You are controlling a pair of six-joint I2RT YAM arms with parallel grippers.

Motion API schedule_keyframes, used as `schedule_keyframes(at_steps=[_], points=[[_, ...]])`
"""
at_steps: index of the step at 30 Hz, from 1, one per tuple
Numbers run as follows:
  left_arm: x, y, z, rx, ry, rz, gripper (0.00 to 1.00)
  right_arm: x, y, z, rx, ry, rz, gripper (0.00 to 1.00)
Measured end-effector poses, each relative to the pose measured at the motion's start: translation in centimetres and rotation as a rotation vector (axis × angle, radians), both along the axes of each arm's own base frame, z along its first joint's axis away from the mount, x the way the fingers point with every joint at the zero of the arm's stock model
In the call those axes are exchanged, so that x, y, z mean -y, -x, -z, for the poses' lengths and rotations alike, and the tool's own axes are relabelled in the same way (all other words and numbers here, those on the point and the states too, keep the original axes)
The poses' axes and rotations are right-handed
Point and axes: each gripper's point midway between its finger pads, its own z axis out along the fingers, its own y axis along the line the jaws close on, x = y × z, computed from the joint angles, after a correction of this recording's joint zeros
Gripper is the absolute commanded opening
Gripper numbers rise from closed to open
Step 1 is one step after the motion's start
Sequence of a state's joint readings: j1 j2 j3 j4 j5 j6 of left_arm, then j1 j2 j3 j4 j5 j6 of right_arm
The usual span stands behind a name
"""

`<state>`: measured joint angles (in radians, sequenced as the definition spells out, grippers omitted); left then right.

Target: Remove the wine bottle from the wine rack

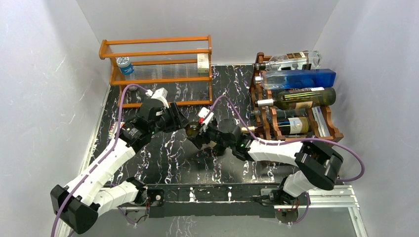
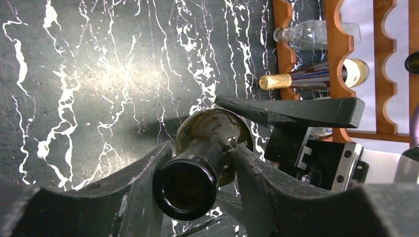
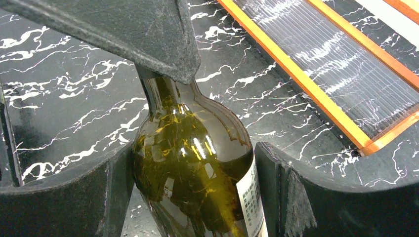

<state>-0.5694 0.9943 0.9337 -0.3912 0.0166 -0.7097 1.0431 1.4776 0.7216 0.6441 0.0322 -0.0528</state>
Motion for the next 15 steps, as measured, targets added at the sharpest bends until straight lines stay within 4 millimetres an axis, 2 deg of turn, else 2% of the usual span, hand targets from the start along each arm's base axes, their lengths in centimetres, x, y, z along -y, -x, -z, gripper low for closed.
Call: schedule_keyframes(at_steps=[2,4,6,8,9,10,15], points=[[0.0,0.0,0.3,-0.012,-0.007,0.005,0.31,0.1,0.1,-0.1,-0.001,0.002,0.0,0.24],[0.1,0.1,0.4,-0.019,-0.005,0.008,0.01,0.3,0.1,-0.2,-0.001,0.001,0.002,0.3],[0.5,-0.1,-0.8,-0.001,0.027,0.016,0.0,0.5,0.0,-0.8,0.005,-0.017,0.011,0.48],[0.6,0.0,-1.5,0.014,-0.001,0.037,0.0,0.5,0.0,-1.2,0.005,-0.031,0.011,0.75],[0.5,0.0,-1.6,0.012,-0.013,0.042,0.0,0.5,0.1,-1.2,-0.004,-0.035,0.014,0.93],[0.5,0.1,-1.6,0.005,-0.026,0.046,0.0,0.5,0.1,-1.2,-0.009,-0.037,0.015,0.97],[-0.2,-0.4,-2.7,0.016,-0.118,0.062,0.0,1.0,0.7,-1.3,-0.062,-0.007,0.019,0.98]])
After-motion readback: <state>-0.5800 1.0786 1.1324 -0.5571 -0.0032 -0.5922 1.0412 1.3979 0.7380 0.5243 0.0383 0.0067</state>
